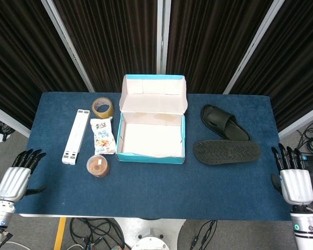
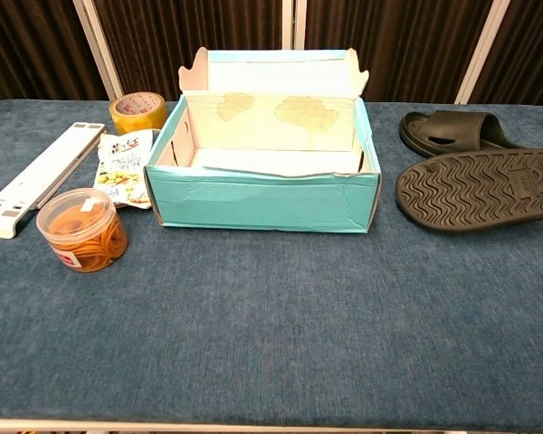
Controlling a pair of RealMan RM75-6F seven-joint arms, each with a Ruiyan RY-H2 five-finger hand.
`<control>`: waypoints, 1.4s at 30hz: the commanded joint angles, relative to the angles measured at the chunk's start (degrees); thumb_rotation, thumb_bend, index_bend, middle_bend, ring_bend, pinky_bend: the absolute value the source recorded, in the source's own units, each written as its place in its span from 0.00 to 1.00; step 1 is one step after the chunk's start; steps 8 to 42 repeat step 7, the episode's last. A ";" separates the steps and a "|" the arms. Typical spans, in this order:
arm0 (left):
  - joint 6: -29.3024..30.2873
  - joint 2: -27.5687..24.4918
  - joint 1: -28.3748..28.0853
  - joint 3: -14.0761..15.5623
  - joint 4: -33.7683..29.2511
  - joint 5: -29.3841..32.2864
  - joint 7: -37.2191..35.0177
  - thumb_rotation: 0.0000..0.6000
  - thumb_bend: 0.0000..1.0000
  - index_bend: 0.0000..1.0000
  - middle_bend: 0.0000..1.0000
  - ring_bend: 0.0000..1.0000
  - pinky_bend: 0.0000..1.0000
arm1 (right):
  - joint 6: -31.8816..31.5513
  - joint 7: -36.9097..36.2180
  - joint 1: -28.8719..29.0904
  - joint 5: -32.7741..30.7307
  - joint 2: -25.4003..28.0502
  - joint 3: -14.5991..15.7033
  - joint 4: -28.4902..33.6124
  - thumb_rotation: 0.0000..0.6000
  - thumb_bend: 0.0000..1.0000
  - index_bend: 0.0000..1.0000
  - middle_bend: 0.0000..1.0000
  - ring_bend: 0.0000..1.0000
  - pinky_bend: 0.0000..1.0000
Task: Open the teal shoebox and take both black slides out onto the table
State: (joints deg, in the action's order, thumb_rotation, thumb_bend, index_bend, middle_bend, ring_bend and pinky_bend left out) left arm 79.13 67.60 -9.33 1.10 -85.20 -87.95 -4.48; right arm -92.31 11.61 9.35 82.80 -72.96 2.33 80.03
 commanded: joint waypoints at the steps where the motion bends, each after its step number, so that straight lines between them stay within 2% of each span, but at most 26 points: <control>1: -0.15 0.20 0.03 0.29 0.13 -0.30 -0.38 1.00 0.12 0.11 0.06 0.00 0.07 | 0.09 -2.55 -1.52 -0.01 -0.88 0.15 -1.84 1.00 0.27 0.00 0.00 0.00 0.00; 7: -0.55 0.99 0.14 0.67 0.83 -0.43 -0.56 1.00 0.12 0.11 0.06 0.00 0.07 | 0.55 -4.27 -1.57 0.95 -0.60 -1.45 -2.53 1.00 0.27 0.00 0.00 0.00 0.00; 42: -0.55 0.99 0.14 0.67 0.83 -0.43 -0.56 1.00 0.12 0.11 0.06 0.00 0.07 | 0.55 -4.27 -1.57 0.95 -0.60 -1.45 -2.53 1.00 0.27 0.00 0.00 0.00 0.00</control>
